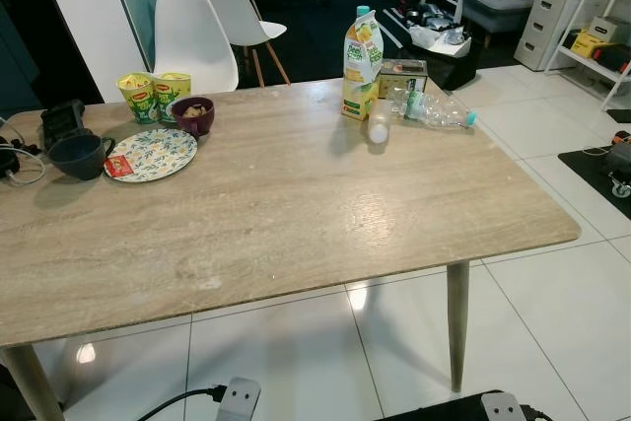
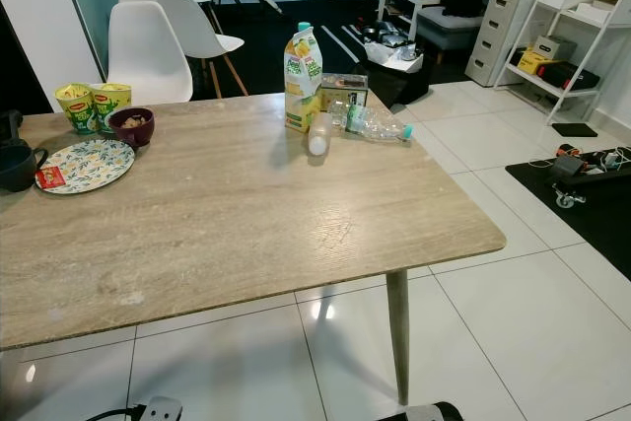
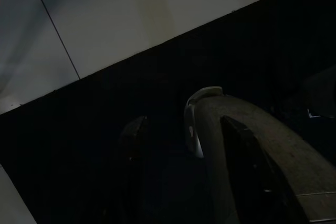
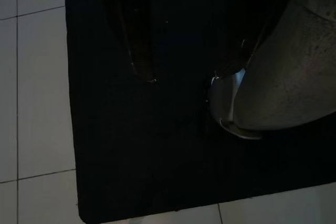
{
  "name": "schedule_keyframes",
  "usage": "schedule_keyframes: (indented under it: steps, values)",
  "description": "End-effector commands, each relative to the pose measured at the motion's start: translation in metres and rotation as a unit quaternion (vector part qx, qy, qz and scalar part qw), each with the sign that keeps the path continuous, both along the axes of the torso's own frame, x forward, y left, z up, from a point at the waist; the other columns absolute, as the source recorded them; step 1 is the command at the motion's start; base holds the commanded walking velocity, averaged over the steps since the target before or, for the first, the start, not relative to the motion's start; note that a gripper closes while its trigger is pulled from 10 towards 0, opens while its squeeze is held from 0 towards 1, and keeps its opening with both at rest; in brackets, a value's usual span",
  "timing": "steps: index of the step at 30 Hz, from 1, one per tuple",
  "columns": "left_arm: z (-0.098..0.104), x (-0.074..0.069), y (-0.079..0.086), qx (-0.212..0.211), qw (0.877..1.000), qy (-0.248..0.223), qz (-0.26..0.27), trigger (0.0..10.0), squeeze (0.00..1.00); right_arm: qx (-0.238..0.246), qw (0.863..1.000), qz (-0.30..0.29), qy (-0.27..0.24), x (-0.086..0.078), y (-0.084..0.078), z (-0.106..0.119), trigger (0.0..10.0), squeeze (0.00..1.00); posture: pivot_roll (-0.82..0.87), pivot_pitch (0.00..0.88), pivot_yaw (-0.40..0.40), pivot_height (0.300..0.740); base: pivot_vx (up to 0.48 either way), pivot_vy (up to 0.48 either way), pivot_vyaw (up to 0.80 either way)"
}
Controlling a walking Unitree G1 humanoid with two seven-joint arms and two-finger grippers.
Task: Restocking fridge
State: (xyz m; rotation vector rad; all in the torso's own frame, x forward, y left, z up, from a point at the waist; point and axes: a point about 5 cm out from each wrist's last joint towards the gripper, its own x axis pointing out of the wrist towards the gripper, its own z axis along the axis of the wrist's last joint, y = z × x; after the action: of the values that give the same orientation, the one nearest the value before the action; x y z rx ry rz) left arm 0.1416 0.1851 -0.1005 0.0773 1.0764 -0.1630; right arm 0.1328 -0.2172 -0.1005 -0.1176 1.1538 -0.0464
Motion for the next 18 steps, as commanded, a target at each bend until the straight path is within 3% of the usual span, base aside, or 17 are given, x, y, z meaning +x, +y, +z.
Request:
schedule_keyframes:
  steps: [1, 2, 3, 18]
  values:
    - [-0.0019, -0.0039, -0.0022, -0.005, 1.0, 0.01, 0.012, 10.0, 1.0, -0.008, 1.0, -0.003, 0.001, -0.0004, -0.0014, 0.0, 10.0, 0.0, 0.03, 0.0, -0.03, 0.74, 0.0, 0.0, 0.0]
    - [-0.0019, -0.0039, -0.0022, -0.005, 1.0, 0.01, 0.012, 10.0, 1.0, -0.008, 1.0, -0.003, 0.001, -0.0004, -0.0014, 0.0, 10.0, 0.0, 0.03, 0.0, -0.03, 0.74, 0.0, 0.0, 0.0]
    - [-0.0018, -0.0037, -0.0028, -0.012, 1.0, 0.01, 0.014, 10.0, 1.0, -0.002, 1.0, 0.003, 0.0, -0.0001, -0.0004, 0.0001, 10.0, 1.0, 0.03, 0.0, -0.03, 0.74, 0.0, 0.0, 0.0]
    - [-0.0021, -0.005, -0.0003, -0.002, 1.0, 0.01, 0.014, 10.0, 1.0, 0.0, 1.0, 0.003, -0.001, 0.0001, 0.0005, 0.0, 10.0, 1.0, 0.03, 0.0, -0.029, 0.74, 0.0, 0.0, 0.0]
